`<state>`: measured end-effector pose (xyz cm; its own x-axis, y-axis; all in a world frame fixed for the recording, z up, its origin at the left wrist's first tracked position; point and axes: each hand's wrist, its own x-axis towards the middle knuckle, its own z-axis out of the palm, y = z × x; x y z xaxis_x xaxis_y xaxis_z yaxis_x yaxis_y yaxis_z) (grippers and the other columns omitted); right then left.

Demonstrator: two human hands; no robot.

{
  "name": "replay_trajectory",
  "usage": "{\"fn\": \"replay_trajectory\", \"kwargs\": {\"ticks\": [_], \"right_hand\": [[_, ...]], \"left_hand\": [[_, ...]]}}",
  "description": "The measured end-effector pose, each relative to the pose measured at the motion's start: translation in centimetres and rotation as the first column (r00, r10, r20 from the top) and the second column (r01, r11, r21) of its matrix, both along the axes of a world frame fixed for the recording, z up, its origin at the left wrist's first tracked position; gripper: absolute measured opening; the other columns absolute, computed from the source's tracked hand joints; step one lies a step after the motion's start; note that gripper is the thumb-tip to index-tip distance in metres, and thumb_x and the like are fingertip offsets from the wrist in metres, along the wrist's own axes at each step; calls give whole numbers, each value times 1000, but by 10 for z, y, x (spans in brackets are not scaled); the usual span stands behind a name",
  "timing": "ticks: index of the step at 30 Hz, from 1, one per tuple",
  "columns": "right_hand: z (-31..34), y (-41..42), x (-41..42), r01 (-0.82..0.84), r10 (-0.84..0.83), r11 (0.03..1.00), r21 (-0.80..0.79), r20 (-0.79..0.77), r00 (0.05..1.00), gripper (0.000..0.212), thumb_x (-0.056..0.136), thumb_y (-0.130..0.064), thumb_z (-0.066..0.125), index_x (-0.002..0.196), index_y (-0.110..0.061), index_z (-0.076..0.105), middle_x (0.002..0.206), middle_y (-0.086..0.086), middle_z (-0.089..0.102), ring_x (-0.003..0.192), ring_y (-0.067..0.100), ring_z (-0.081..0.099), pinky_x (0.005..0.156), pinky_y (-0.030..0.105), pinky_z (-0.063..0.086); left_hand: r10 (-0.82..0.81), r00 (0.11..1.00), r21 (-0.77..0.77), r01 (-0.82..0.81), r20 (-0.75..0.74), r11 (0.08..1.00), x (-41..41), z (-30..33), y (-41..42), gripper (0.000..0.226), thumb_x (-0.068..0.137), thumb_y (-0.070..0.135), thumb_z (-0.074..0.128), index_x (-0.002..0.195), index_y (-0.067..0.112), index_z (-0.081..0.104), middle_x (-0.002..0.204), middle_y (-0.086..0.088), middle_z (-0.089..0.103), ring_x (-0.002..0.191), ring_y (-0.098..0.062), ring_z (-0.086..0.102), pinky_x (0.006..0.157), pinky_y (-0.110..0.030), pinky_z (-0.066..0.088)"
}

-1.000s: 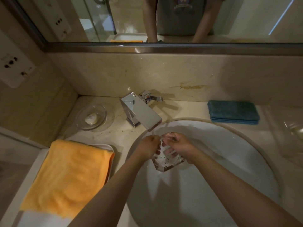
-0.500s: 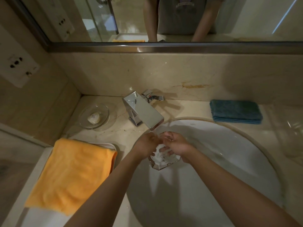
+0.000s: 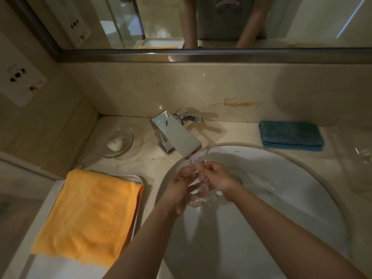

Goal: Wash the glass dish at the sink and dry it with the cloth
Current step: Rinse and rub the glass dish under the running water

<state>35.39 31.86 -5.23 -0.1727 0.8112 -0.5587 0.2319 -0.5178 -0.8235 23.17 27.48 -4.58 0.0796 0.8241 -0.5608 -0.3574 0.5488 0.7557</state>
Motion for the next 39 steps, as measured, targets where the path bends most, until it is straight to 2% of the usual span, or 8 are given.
{"fn": "replay_trajectory", "kwargs": {"ticks": [6, 10, 14, 17, 27, 32, 36, 39], "right_hand": [[7, 4, -2, -19, 19, 999, -28, -7, 1000, 40, 99, -42, 28, 106, -16, 57, 78, 4, 66, 60, 18, 62, 57, 27, 51], [0, 0, -9, 6, -35, 989, 148, 195, 980, 36, 101, -29, 24, 127, -20, 47, 129, 11, 56, 102, 26, 60, 81, 27, 45], [-12, -18, -12, -448, 268, 870, 205, 565, 780, 57, 100, -17, 29, 148, -27, 0, 159, -1, 3, 143, 21, 17, 108, 32, 27], [-17, -32, -14, -668, 360, 717, 199, 714, 600, 58, 99, -30, 18, 145, -23, -16, 154, -6, -24, 142, 16, -22, 115, 40, -7], [-19, -22, -3, -726, 412, 661, 187, 719, 560, 51, 101, -35, 17, 145, -38, -8, 156, -12, -15, 145, 17, -12, 116, 46, -2], [-20, -11, -3, -256, 183, 932, 255, 280, 943, 67, 91, -45, 42, 148, -30, 9, 138, -7, 33, 123, 17, 44, 91, 29, 42], [-12, -10, 8, -28, 24, 996, -80, -46, 999, 26, 93, -33, 49, 108, -13, 60, 88, 1, 66, 66, 21, 65, 50, 24, 48], [-10, -8, 11, 46, -54, 995, -92, -89, 995, 17, 95, -25, 48, 95, -11, 57, 75, 3, 62, 53, 15, 60, 40, 19, 46]], "left_hand": [[108, 993, -58, -105, 45, 993, 3, -12, -2, 26, 96, 12, 42, 114, 3, 59, 107, -19, 67, 93, -31, 68, 66, -38, 57], [215, 976, -105, -211, 27, 972, 7, -15, -1, 26, 92, 11, 49, 116, 4, 59, 109, -17, 65, 82, -24, 67, 60, -30, 55], [273, 961, -140, -264, 44, 954, 12, -12, -3, 15, 94, 14, 48, 99, 18, 61, 99, -2, 67, 94, -18, 62, 71, -33, 50], [236, 971, -117, -230, 41, 966, 11, -11, -4, 15, 94, 21, 49, 101, 19, 62, 101, -1, 67, 91, -16, 61, 68, -29, 48], [217, 974, -119, -209, 62, 971, 11, -12, -4, 23, 95, 23, 48, 114, 20, 61, 101, -2, 67, 89, -16, 62, 51, -26, 52], [208, 976, -104, -201, 61, 974, 9, -11, -4, 20, 92, 12, 52, 110, 10, 62, 102, -11, 68, 92, -21, 65, 66, -32, 57], [75, 976, -58, -65, 203, 996, 1, -8, -5, 33, 87, -12, 41, 110, 2, 60, 110, -16, 66, 96, -22, 68, 70, -34, 59], [-1, 972, -31, 9, 234, 999, -1, -8, -1, 51, 79, -18, 39, 125, -1, 51, 126, -20, 58, 112, -29, 60, 98, -44, 47]]}}
